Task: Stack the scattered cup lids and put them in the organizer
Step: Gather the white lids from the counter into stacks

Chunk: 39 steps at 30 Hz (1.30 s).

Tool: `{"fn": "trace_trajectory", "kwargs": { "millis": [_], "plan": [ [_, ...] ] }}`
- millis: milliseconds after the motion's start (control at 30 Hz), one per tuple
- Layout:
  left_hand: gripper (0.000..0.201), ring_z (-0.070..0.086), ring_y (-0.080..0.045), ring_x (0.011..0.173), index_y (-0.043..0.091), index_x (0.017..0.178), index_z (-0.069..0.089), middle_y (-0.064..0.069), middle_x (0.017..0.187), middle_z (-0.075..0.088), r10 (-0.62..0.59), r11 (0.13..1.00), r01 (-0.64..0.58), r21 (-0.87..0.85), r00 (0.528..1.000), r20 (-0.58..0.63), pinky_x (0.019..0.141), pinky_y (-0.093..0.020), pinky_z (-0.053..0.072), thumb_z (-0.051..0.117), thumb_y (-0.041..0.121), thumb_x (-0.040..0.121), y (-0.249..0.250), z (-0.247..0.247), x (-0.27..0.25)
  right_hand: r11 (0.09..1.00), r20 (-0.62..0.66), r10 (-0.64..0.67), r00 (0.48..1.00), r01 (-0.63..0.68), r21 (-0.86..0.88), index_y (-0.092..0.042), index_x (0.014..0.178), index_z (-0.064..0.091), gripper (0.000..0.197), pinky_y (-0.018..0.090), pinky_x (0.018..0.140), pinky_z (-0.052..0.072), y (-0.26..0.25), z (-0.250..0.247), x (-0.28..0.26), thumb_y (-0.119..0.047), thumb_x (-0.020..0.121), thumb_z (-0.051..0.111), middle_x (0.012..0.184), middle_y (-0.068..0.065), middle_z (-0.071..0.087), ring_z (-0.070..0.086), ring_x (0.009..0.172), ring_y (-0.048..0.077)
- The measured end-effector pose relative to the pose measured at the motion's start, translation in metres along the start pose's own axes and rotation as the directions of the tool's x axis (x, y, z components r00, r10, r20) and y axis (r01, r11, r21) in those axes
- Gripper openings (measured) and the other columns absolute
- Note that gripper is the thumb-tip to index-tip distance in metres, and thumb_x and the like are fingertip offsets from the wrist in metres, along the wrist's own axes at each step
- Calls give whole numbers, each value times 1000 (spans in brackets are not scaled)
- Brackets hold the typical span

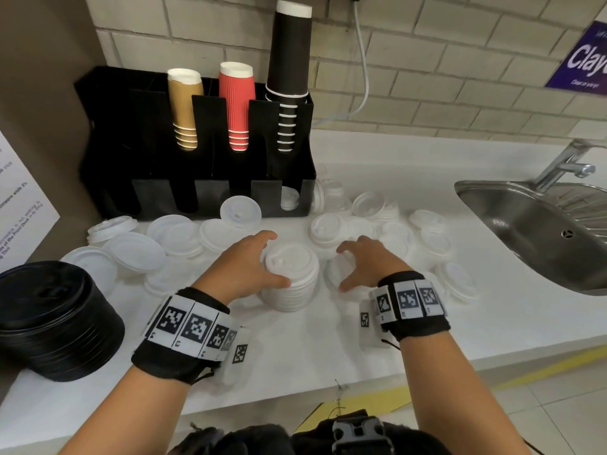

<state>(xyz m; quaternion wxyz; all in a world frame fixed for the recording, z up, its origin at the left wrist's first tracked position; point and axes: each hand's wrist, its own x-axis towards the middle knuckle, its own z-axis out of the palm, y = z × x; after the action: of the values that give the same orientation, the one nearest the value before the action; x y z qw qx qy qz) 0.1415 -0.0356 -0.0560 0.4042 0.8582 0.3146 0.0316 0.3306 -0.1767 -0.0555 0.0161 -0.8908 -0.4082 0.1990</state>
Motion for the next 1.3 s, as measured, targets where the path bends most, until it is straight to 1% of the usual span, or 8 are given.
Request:
{"fn": "trace_trajectory", "kwargs": {
  "millis": [233,367,467,600,733,900,1067,1300],
  "plan": [
    [79,51,-18,116,27,137,43,4,132,52,25,999,-25,-32,1000,11,97,-36,46,85,31,70,-1,2,-1,922,-156,-190,969,231,311,-22,145,38,79,35,109,36,-34,-32,27,-40,78,77,146,5,44,44,132,22],
    [79,51,-15,112,27,136,44,6,126,52,39,999,-39,-28,999,19,97,-34,45,85,31,70,-3,3,-1,941,-224,-162,961,219,256,-20,141,45,61,27,103,36,-28,-52,26,-38,87,67,143,6,47,48,128,22],
    [84,46,-13,109,28,141,40,3,134,49,19,1000,-19,-6,1000,12,92,-29,42,85,33,70,-6,2,0,954,-300,-72,951,154,258,-19,132,56,38,22,92,36,2,-63,12,-28,95,57,133,6,57,55,118,21],
    [86,46,-13,109,29,141,39,1,139,47,1,1000,-1,7,1000,1,89,-28,40,86,34,69,-10,0,2,974,-258,143,956,-90,209,-18,126,61,32,26,92,38,46,-65,-12,-18,96,50,133,6,57,54,119,24],
    [93,50,-21,123,25,146,35,-3,142,48,-21,999,21,36,1000,9,95,-31,41,84,42,69,-9,2,5,953,-36,268,963,-259,156,-20,133,53,48,31,103,37,50,-48,-23,-32,88,67,140,4,49,49,125,22],
    [94,51,-21,122,20,146,38,-3,139,50,-1,997,1,71,1000,-6,99,-32,43,83,47,68,-1,11,7,981,123,179,976,-187,52,-20,145,36,82,35,104,37,8,-20,-12,-34,76,78,147,5,41,42,133,25],
    [89,49,-17,112,21,140,43,0,126,49,33,990,-29,135,999,-24,86,-24,36,84,47,65,3,14,8,982,135,185,973,-180,-52,-17,142,39,82,40,102,44,-3,-5,0,-31,73,81,140,9,46,47,127,29],
    [97,49,-17,122,26,143,35,4,134,51,63,996,-61,65,998,-26,92,-26,41,87,39,62,2,17,7,960,-52,202,978,-187,209,-22,133,44,77,34,89,44,18,-15,-3,-44,69,82,130,8,48,49,118,27]
  ]
}}
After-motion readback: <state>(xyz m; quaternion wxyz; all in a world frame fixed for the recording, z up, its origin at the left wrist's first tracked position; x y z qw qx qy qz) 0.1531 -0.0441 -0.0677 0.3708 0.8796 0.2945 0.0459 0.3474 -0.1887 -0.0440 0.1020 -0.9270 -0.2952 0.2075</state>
